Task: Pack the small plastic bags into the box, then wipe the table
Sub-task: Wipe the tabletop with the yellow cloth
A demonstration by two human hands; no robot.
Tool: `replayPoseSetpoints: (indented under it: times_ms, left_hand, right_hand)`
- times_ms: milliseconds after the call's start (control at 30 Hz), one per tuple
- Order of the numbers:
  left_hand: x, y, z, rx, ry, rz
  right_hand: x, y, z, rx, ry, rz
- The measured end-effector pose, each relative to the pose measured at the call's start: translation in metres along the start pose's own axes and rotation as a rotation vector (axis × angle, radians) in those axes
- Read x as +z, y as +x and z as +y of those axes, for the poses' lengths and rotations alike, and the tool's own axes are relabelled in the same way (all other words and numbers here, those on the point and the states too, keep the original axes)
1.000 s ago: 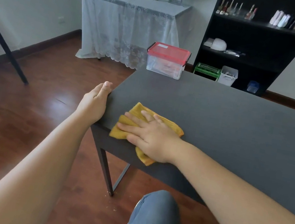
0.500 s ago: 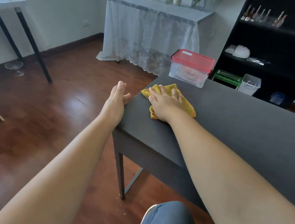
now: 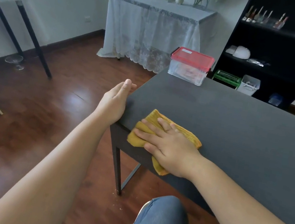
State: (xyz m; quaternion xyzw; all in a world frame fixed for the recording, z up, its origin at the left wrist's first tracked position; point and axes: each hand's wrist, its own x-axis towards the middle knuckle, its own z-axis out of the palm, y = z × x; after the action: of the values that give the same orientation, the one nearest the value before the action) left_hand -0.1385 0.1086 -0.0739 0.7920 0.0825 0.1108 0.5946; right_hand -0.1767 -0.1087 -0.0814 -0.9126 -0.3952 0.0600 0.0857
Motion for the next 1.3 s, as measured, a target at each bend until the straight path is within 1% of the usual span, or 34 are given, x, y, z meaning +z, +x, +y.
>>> replayPoseSetpoints:
  times_ms: [67,100,167,267,333,433,533,600,667,767,833,900,967,1067,1133,1200,1300]
  left_hand:
    - [0.009,-0.01,0.002,0.191,0.285,0.003]
    - [0.015,-0.016,0.005,0.295,0.381,0.002]
    - [0.028,-0.028,0.012,0.427,0.455,-0.051]
    - [0.051,-0.044,0.015,0.507,0.557,-0.133]
    - [0.069,-0.049,0.018,0.512,0.609,-0.127]
    - [0.093,-0.052,0.026,0.44,0.605,-0.052]
    - [0.108,-0.052,0.033,0.425,0.559,0.0]
    - [0.112,-0.053,0.035,0.45,0.58,-0.012]
    - [0.114,-0.052,0.034,0.454,0.622,-0.046]
    - [0.115,-0.048,0.03,0.423,0.716,-0.133]
    - [0.118,-0.047,0.028,0.436,0.794,-0.186]
    - [0.123,-0.047,0.028,0.45,0.848,-0.222]
    - [0.127,-0.049,0.029,0.459,0.863,-0.233]
    - [0.132,-0.053,0.031,0.477,0.833,-0.231]
    - [0.132,-0.058,0.032,0.493,0.786,-0.202]
    - [0.131,-0.062,0.034,0.505,0.744,-0.159]
    - [0.128,-0.066,0.037,0.519,0.728,-0.128]
  right_hand:
    - [0.002,-0.034,0.012,0.057,-0.018,0.013]
    - [0.002,-0.05,0.018,0.086,-0.012,0.014]
    - [0.001,-0.08,0.029,0.15,0.025,0.02]
    - [-0.004,-0.104,0.041,0.272,0.091,0.056]
    - [-0.003,-0.092,0.04,0.311,0.073,0.072]
    - [-0.004,-0.045,0.037,0.293,0.017,0.034]
    - [-0.017,-0.006,0.061,0.331,-0.001,0.019]
    - [-0.027,0.005,0.09,0.427,0.033,0.031]
    - [-0.033,0.005,0.119,0.567,0.074,0.046]
    - [-0.036,-0.023,0.155,0.806,0.09,0.086]
    - [-0.035,-0.057,0.166,0.945,0.088,0.108]
    - [-0.029,-0.086,0.154,1.041,0.073,0.134]
    - [-0.015,-0.097,0.121,1.035,0.035,0.16]
    - [0.006,-0.083,0.051,0.862,0.026,0.216]
    - [0.013,-0.064,0.019,0.753,0.009,0.216]
    - [0.011,-0.049,0.017,0.701,0.006,0.168]
    - [-0.003,-0.048,0.048,0.666,0.045,0.113]
